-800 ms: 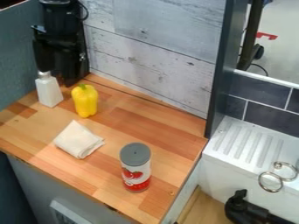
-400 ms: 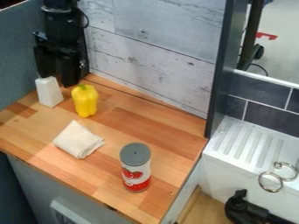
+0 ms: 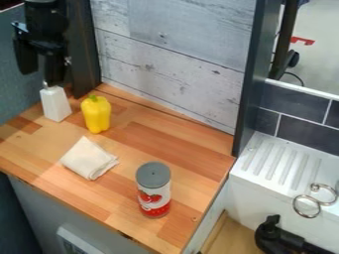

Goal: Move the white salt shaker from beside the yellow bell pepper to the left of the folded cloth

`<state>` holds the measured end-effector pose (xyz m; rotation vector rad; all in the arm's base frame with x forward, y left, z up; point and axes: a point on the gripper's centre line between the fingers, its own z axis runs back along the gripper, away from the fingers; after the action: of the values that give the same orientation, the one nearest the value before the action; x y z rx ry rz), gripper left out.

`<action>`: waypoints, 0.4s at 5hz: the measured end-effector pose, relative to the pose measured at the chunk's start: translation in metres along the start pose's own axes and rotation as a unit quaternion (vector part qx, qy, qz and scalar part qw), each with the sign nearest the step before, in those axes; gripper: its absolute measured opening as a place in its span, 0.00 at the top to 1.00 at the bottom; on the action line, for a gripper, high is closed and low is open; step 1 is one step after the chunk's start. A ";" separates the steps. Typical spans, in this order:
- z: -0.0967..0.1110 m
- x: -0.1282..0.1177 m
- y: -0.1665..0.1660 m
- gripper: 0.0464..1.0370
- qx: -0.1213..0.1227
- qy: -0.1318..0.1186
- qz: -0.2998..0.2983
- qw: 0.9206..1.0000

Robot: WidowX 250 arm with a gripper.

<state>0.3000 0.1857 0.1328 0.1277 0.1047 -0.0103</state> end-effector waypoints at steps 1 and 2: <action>0.005 0.000 0.019 0.04 0.013 -0.021 0.011 1.000; -0.007 0.003 0.041 0.04 0.006 -0.015 0.017 1.000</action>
<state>0.3032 0.2270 0.1306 0.1414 0.0726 0.0218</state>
